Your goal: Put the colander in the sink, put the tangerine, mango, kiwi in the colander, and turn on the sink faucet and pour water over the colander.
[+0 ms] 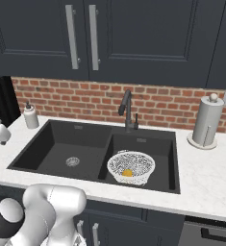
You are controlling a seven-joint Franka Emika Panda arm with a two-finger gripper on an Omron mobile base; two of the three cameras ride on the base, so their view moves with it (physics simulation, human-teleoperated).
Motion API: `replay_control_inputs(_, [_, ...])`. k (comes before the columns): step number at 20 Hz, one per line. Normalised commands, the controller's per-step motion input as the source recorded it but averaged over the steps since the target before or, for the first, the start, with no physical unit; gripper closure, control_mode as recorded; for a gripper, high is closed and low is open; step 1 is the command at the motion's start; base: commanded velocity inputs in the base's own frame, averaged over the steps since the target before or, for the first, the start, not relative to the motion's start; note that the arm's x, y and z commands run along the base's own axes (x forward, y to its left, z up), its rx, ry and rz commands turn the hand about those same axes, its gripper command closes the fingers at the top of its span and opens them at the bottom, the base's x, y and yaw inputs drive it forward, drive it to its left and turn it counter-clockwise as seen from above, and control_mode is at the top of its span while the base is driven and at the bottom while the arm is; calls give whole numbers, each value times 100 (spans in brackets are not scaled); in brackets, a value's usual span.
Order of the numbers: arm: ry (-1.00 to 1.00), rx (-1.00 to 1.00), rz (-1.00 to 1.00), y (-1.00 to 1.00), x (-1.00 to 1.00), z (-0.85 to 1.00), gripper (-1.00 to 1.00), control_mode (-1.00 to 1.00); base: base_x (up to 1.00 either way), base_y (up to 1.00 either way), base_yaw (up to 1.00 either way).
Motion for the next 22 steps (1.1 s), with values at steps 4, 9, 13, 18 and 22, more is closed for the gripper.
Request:
replay_control_inputs(4, [15, 0, 6, 62, -7, -51, -100, -100, 0, 0, 0])
replay_control_inputs(9, [14, 0, 5, 48, -8, -52, -100, -100, 0, 0, 0])
replay_control_inputs(13, [13, 0, 5, 38, -2, -51, -100, -100, 0, 0, 0])
replay_control_inputs(18, [10, 0, 5, 28, 0, -43, -100, -100, 0, 0, 0])
replay_control_inputs(22, [4, 0, 5, 18, 0, -36, -100, -100, 0, 0, 0])
